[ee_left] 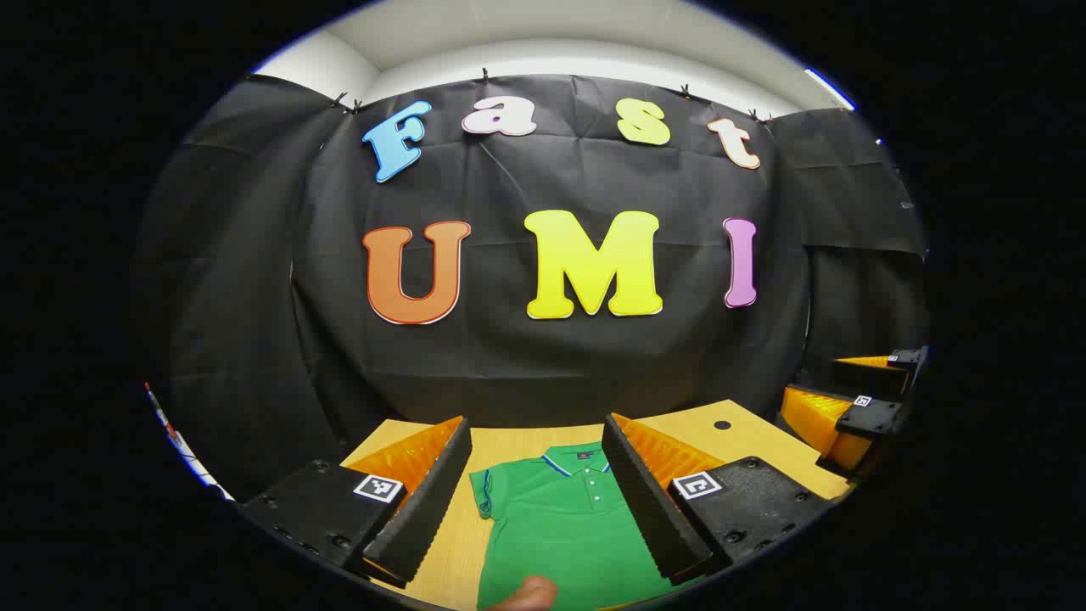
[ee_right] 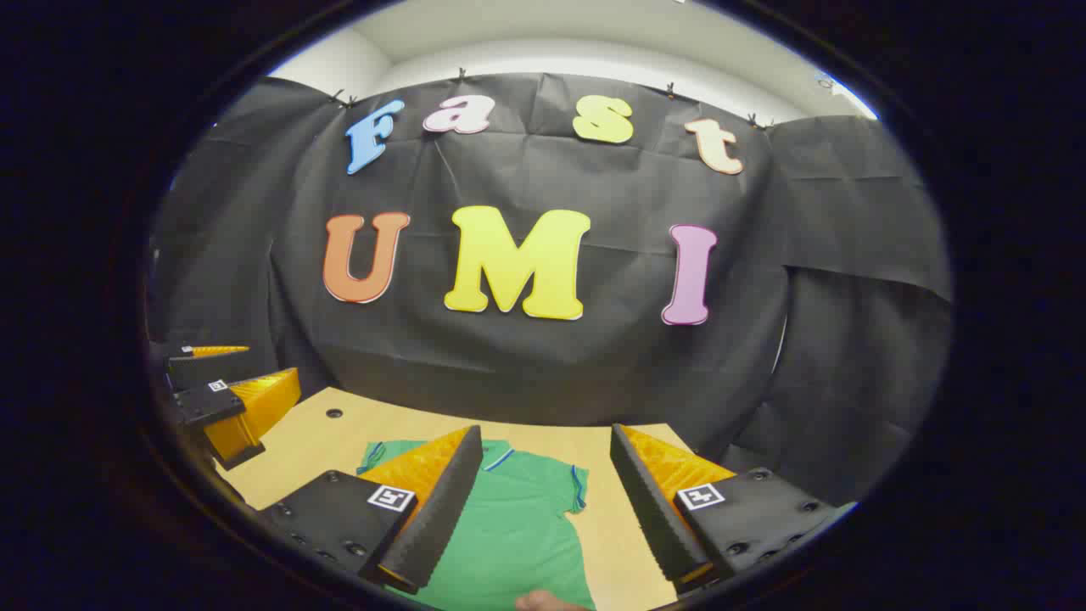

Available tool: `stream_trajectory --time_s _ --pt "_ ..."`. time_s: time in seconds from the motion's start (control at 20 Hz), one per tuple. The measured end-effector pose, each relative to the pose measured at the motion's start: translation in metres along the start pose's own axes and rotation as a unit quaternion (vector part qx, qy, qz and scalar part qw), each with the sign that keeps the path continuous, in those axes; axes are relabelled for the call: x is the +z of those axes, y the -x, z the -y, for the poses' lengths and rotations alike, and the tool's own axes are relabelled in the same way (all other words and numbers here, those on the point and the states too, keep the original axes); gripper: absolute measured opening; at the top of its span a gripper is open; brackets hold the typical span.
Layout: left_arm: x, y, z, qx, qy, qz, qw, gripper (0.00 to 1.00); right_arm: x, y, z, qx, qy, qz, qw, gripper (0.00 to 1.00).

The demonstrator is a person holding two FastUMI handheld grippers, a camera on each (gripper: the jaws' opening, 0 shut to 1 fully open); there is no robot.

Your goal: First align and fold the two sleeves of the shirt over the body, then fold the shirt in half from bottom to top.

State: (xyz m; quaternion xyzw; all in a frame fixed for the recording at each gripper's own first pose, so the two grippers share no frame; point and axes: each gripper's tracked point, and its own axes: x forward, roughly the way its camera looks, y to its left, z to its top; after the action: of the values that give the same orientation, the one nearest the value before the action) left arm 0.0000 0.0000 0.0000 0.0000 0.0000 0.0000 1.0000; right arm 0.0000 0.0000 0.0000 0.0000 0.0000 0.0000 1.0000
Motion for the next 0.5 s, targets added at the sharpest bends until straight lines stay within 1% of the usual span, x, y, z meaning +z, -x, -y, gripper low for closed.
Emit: stream_trajectory --time_s 0.15,0.2,0.25,0.35,0.5 --pt "0.000 0.000 0.007 -0.005 0.001 -0.001 1.000 0.99 0.002 -0.002 0.007 -0.004 -0.002 0.006 1.000 0.94" --pt "0.000 0.000 0.010 -0.007 0.003 -0.001 1.000 1.00 0.002 -0.004 0.010 -0.006 -0.001 0.006 1.000 0.96" --pt "-0.001 0.000 0.011 -0.008 0.006 -0.001 1.000 1.00 0.001 -0.004 0.011 -0.005 0.000 0.004 1.000 0.94" --pt "-0.005 -0.002 0.013 -0.006 0.009 -0.006 1.000 1.00 -0.002 -0.007 0.012 -0.002 -0.002 -0.001 1.000 0.97" --pt "-0.009 -0.002 0.015 0.000 0.011 -0.013 1.000 1.00 -0.005 -0.011 0.015 0.003 -0.001 -0.007 1.000 0.96"
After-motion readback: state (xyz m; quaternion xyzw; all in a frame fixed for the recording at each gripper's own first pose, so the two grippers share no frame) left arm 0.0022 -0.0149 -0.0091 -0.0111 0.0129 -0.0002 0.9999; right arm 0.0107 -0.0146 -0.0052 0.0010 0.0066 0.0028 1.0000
